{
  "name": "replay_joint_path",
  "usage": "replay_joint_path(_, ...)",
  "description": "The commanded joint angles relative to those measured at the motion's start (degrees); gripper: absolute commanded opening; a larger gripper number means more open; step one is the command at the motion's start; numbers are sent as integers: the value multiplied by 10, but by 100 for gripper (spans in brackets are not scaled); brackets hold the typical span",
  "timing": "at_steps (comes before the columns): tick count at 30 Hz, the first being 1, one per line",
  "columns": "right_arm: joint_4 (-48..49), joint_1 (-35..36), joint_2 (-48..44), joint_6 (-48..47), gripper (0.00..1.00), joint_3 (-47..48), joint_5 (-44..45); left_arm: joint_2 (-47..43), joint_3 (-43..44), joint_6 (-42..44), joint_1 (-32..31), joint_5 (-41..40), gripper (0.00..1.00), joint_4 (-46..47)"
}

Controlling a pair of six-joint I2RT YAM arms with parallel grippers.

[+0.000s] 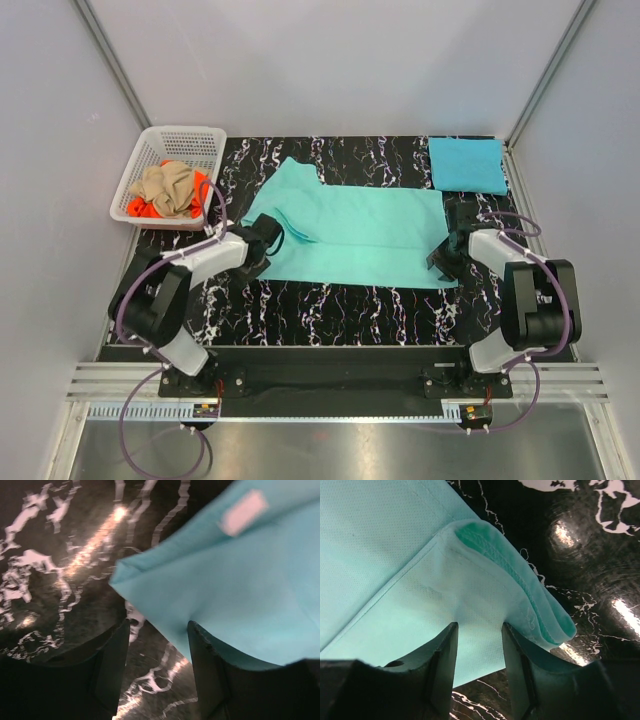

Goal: Fold and stack the t-shirts
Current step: Fold the tshirt

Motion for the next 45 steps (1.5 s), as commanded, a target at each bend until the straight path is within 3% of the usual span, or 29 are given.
replay_joint_path(1, -25, -1, -14, 27, 48, -12, 53, 41, 26, -82, 11, -17, 54, -98)
replay_joint_path(3, -20, -1, -25, 29, 48, -27, 54, 73, 37, -99, 14, -20, 46, -140)
replay_joint_path(6, -14, 0, -51, 26, 47, -46, 46, 73, 18, -106, 14, -7, 46, -131)
replay_joint_path(12, -60, 0, -108, 19, 48, -44, 54, -38, -37, -149, 10, 9, 48, -156)
replay_joint_path(16, -30, 0, -165, -13, 50, -38, 17, -125, -1, -142, 7, -34, 61, -177)
replay_joint_path(20, -49, -1, -118, -13, 45, 40, 4, -186, 24, -133, 8, -55, 69, -149)
replay_joint_path(24, -41, 0, -72, -13, 32, 46, 7, -190, 35, -48, 14, -35, 72, -66)
replay_joint_path(29, 8, 0, -32, -13, 28, 22, 40, -176, 66, 22, 38, -7, 73, -11)
replay_joint_path(36, 65, -1, -4, -40, 30, 27, 65, -167, 99, 117, 61, 10, 73, 57)
replay_joint_path(45, 80, -2, 13, -53, 33, 30, 62, -145, 118, 250, 97, 104, 76, 188)
